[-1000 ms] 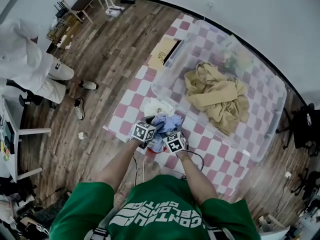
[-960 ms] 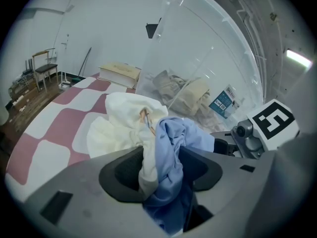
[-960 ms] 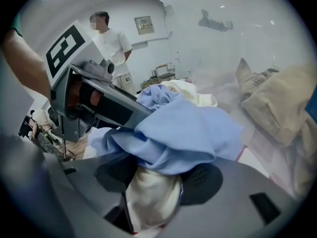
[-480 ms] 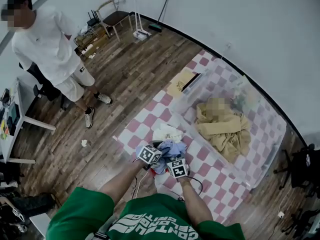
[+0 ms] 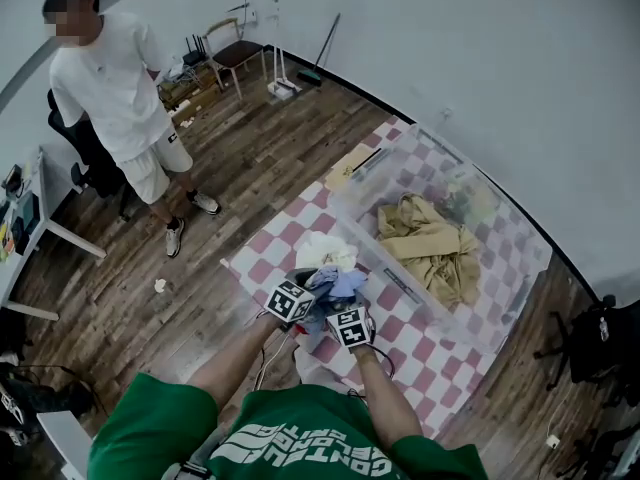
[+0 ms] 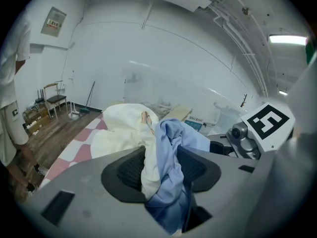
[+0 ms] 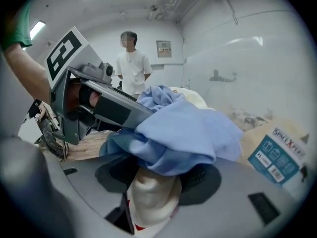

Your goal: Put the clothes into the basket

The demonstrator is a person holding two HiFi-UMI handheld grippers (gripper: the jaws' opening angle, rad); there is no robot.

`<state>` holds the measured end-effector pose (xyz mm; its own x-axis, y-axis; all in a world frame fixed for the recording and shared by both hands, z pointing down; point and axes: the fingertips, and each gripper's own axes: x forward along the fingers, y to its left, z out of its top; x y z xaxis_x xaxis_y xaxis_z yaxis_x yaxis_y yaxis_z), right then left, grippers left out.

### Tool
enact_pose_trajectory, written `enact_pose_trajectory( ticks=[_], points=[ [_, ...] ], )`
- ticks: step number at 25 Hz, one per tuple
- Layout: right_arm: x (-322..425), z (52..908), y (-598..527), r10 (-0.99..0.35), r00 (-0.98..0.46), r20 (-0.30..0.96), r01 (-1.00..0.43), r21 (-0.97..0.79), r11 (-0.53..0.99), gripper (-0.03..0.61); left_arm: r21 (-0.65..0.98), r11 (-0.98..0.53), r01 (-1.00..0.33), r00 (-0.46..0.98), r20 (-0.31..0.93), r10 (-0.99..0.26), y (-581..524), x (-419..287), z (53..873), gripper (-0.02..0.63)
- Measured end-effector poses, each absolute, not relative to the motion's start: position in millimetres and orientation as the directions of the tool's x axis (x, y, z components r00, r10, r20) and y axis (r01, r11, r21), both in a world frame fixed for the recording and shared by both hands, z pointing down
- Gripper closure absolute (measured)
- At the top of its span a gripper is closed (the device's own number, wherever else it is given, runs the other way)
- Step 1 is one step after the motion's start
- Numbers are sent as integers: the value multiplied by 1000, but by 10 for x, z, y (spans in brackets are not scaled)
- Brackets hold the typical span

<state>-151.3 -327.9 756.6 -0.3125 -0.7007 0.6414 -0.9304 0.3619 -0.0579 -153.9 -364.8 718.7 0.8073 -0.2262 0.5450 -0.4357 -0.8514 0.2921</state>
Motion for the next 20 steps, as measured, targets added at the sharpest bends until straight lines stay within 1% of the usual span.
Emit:
enact_pose_trajectory(
  ticks=[8, 20],
  points=[
    [-1349, 6881, -3130, -773, -298, 560, -923, 37, 383, 333, 202, -872, -445, 830, 458, -318, -3451, -1417, 6431, 422],
    [-1044, 5830, -2825, -838, -290, 462, -917, 115, 381, 333, 120, -892, -437, 860, 347, -374, -3120, -1139, 5423, 422]
  ],
)
